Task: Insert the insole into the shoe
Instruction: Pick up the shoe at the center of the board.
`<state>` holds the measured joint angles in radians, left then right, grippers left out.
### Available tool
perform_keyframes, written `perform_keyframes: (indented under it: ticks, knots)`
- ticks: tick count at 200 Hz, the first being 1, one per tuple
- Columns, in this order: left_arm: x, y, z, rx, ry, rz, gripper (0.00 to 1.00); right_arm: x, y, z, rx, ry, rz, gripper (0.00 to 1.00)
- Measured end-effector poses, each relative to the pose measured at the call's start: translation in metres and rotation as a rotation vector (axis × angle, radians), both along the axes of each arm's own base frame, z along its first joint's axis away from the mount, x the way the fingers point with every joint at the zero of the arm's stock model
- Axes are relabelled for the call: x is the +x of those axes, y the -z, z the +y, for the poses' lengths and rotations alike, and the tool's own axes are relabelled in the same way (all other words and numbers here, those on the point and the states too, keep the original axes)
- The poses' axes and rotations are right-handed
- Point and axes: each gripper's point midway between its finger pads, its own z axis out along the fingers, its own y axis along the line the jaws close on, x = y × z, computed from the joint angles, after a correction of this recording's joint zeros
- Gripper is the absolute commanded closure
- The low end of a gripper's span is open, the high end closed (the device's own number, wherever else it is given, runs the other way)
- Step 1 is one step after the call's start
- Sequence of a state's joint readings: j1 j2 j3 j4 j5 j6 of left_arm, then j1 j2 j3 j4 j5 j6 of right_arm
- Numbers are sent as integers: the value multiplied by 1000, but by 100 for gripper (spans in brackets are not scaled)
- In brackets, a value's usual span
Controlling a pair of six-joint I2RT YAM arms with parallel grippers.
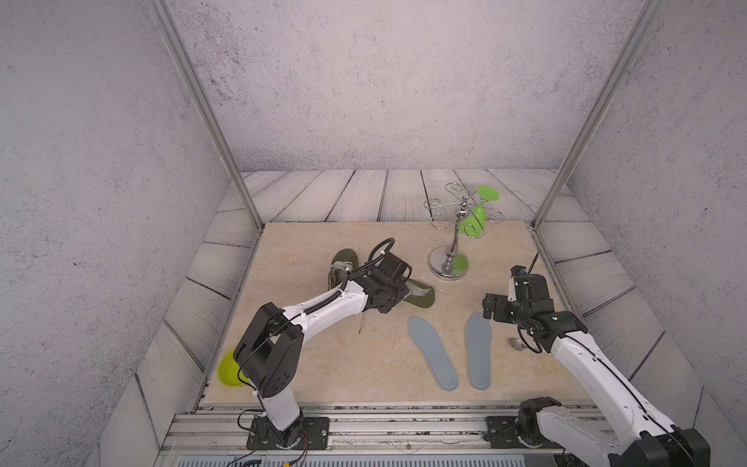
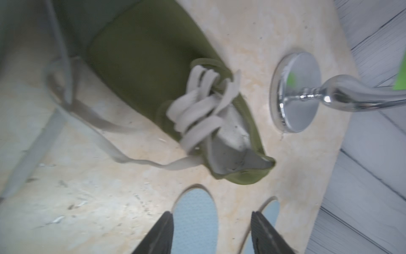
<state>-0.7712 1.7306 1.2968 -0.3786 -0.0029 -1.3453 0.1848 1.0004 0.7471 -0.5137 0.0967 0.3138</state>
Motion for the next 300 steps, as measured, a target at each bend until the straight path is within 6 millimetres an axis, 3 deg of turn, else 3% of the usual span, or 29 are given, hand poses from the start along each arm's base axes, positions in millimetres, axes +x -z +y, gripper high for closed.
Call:
perform_keyframes:
  ticks: [17,51,92,119,183,214,252,300]
  knots:
    - [5,-3,-12,-56,-51,-4,44,0,0,-1,-5,3,-1,1]
    - [-2,18,-15,-43,-165,34,47,0,0,-2,-9,3,-2,1]
    - [-6,32,-33,-39,-232,40,46,0,0,-2,-9,3,-2,1]
    - [-3,44,-25,-8,-300,45,47,0,0,-2,-9,3,-2,1]
    - [13,48,-4,38,-378,22,51,0,0,-1,-8,2,-2,1]
    - [22,67,5,76,-381,44,63,0,0,-1,-8,2,-2,1]
    - [31,64,1,136,-303,21,100,0,0,-1,-9,2,-2,1]
    - [49,25,-10,256,-109,-82,100,0,0,-1,-9,2,-1,1]
